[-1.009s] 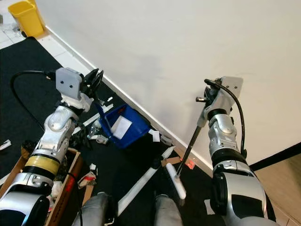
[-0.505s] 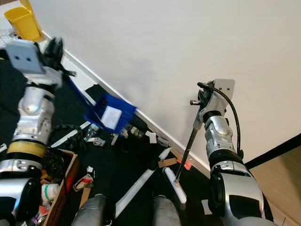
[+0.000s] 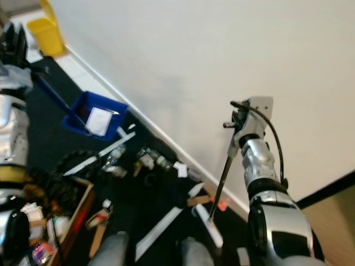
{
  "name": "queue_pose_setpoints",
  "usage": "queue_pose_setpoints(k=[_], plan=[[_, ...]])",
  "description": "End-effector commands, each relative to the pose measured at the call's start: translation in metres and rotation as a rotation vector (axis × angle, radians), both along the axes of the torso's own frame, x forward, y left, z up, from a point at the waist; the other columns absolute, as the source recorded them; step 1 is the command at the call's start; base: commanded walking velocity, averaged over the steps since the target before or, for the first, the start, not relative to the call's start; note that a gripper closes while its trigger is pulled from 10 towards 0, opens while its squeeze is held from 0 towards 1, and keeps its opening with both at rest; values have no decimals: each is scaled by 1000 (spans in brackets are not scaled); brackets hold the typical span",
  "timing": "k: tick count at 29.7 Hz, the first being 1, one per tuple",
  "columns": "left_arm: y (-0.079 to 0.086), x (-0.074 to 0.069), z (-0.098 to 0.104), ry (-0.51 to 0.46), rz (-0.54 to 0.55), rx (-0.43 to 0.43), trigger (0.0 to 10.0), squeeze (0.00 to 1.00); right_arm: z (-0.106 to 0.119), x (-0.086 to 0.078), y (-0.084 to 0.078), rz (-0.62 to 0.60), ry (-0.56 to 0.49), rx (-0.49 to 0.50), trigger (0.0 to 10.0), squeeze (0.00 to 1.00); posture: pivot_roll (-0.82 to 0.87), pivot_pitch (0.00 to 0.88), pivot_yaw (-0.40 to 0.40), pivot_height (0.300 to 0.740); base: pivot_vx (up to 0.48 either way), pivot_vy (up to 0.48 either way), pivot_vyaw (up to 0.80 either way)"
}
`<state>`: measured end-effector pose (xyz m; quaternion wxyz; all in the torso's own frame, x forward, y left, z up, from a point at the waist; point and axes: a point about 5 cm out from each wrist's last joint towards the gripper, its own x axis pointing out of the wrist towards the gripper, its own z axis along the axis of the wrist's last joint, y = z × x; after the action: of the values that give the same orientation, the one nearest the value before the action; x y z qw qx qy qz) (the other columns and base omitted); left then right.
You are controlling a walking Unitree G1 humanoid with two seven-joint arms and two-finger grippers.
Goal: Sweep floor
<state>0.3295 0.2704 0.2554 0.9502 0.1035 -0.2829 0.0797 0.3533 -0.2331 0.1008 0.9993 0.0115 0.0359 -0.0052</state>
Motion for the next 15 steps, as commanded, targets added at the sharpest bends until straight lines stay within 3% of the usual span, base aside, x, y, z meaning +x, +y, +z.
queue_pose_setpoints(k=[1, 7, 15], plan=[[19, -15, 13, -44, 59, 24, 10000, 0, -5, -1, 0, 4, 41, -20, 10000, 0, 230, 39, -98, 740, 0, 0, 0], [31, -23, 1, 6, 100, 4, 10000, 0, -6, 0, 1, 4, 58, -28, 10000, 0, 247, 51, -107, 740, 0, 0, 0], [16, -22, -20, 88, 48, -7, 10000, 0, -5, 2, 7, 21, 65, -24, 10000, 0, 252, 64, -104, 740, 0, 0, 0]])
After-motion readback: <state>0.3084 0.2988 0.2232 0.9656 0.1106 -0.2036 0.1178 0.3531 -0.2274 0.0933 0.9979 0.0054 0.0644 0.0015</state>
